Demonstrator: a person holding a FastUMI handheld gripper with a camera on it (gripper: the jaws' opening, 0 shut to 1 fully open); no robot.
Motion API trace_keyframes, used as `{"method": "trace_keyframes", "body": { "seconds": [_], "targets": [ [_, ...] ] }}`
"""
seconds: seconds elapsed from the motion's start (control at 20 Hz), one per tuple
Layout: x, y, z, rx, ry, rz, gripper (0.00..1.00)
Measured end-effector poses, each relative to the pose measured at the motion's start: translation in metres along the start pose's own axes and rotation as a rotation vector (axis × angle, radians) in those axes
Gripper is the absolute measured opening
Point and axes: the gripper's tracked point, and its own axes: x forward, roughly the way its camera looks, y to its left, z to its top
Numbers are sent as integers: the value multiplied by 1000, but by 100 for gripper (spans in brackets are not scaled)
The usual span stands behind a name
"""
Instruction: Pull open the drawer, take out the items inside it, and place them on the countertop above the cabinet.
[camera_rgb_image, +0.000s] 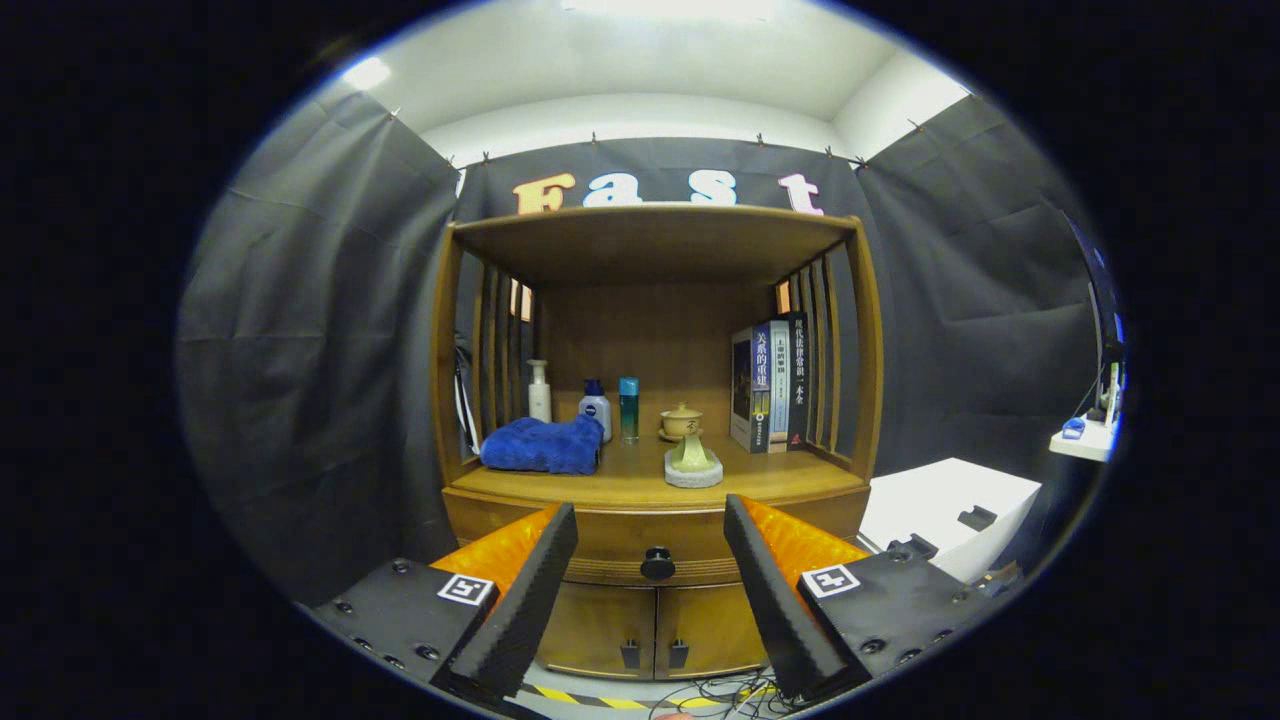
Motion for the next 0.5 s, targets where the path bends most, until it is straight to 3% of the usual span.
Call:
{"method": "trace_keyframes", "body": {
  "seconds": [0.5],
  "targets": [
    [-114, 4, 55, 2, -66, 47, 96]
  ]
}}
